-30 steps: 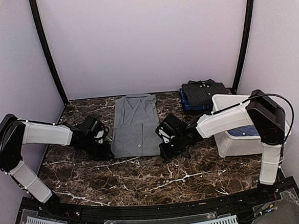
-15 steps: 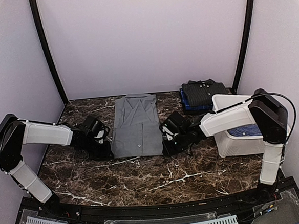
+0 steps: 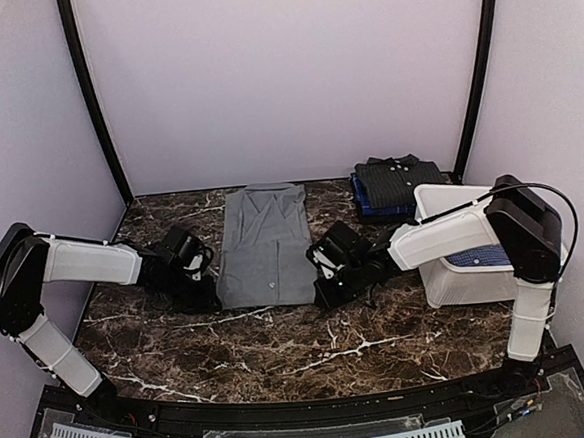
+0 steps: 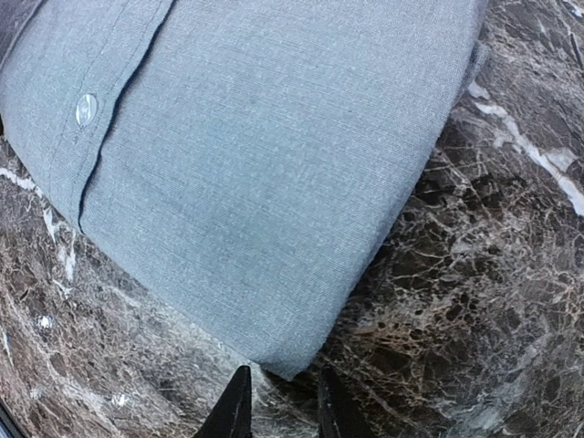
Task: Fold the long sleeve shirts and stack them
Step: Pick up the 2/3-rectangle-folded shirt from the center of the board.
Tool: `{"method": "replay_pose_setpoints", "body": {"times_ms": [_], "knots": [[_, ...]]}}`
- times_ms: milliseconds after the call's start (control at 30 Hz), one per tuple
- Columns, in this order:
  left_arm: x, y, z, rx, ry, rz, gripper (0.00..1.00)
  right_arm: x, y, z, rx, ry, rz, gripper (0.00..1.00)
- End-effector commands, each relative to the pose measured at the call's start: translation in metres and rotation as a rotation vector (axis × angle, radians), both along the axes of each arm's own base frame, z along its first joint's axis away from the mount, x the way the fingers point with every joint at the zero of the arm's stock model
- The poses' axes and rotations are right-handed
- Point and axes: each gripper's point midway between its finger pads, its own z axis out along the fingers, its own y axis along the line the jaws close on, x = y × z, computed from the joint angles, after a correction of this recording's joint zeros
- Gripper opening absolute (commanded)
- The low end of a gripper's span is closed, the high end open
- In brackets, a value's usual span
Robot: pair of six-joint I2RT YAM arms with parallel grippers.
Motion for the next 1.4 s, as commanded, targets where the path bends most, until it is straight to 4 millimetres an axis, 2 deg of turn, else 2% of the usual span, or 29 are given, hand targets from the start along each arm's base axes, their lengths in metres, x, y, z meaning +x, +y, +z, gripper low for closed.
{"method": "replay_pose_setpoints", "body": {"times_ms": [0, 233, 333, 533, 633, 800, 1000, 1367], "knots": [[-0.002, 0.001, 0.002, 0.010, -0.015, -0.012, 0.21, 0.000, 0.010, 0.000, 0.004, -0.014, 0.025, 0.22], [-0.001, -0.001, -0.002, 0.003, -0.009, -0.013, 0.20, -0.002, 0.015, -0.005, 0.000, -0.008, 0.034, 0.20], [-0.001, -0.002, -0.002, -0.004, -0.009, -0.016, 0.17, -0.001, 0.015, -0.007, -0.004, -0.011, 0.034, 0.19], [-0.002, -0.007, -0.001, -0.028, -0.004, -0.020, 0.07, 0.004, 0.016, -0.008, -0.013, -0.026, 0.025, 0.09], [-0.001, -0.010, 0.002, -0.044, -0.005, -0.023, 0.01, 0.006, 0.016, -0.005, -0.013, -0.039, 0.020, 0.00], [-0.006, -0.009, 0.011, -0.050, -0.010, -0.023, 0.00, 0.006, 0.010, 0.005, -0.013, -0.059, 0.008, 0.00], [-0.029, -0.008, 0.019, -0.050, 0.017, -0.041, 0.00, -0.012, 0.003, 0.018, 0.001, -0.054, 0.013, 0.00], [-0.090, -0.009, 0.047, -0.060, 0.027, -0.067, 0.00, -0.073, -0.007, 0.043, 0.013, -0.033, 0.042, 0.00]]}}
